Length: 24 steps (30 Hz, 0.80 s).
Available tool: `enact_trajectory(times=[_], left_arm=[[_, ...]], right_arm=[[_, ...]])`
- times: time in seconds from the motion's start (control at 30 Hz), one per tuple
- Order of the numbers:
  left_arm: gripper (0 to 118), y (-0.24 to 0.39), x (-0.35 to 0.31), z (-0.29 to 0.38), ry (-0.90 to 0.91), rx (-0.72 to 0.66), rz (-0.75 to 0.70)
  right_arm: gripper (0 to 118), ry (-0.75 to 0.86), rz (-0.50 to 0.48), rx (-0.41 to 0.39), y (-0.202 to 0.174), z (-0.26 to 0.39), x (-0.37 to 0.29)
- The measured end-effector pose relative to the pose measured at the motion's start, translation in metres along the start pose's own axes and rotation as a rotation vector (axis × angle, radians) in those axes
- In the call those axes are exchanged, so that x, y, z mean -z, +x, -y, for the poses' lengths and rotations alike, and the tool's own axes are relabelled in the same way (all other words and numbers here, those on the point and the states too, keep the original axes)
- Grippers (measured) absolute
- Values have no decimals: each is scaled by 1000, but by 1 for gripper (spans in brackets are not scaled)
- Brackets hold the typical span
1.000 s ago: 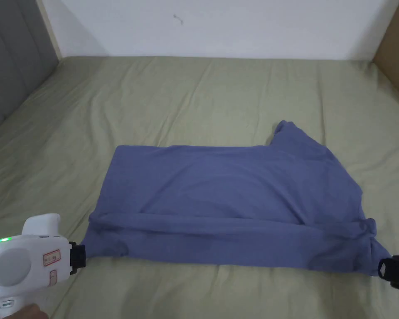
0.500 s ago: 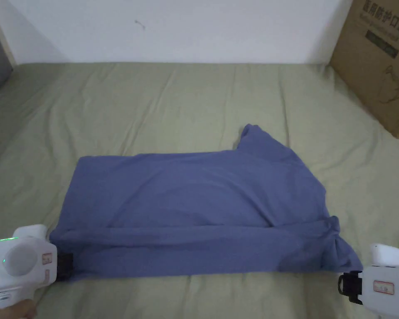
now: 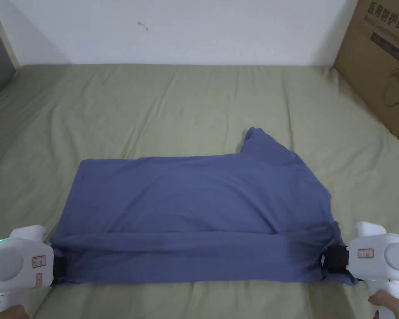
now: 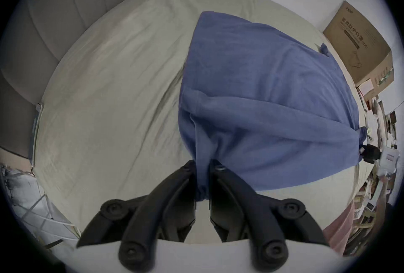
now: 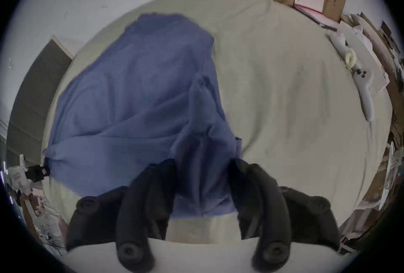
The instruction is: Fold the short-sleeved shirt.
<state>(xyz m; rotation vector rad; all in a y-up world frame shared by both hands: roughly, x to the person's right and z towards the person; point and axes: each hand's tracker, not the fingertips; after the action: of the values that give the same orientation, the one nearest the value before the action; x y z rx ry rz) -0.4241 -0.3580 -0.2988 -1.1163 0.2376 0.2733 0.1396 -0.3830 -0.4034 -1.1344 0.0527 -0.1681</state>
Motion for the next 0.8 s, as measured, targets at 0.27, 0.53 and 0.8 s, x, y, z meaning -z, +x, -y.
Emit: enact_trajectory(times=[0.27,0.53,0.8], left_arm=[[9,-8,-20,-5,9,40,20],[9,-10,-57,27,-1,140,-36],[26,-26,-49,93,-66,134,-56]], right_arm=[[14,11,17,-82,-18,-3,-29],[13,17,-11,-117,-4,22,-78],[16,-50,-51,-71,17,97,-82]])
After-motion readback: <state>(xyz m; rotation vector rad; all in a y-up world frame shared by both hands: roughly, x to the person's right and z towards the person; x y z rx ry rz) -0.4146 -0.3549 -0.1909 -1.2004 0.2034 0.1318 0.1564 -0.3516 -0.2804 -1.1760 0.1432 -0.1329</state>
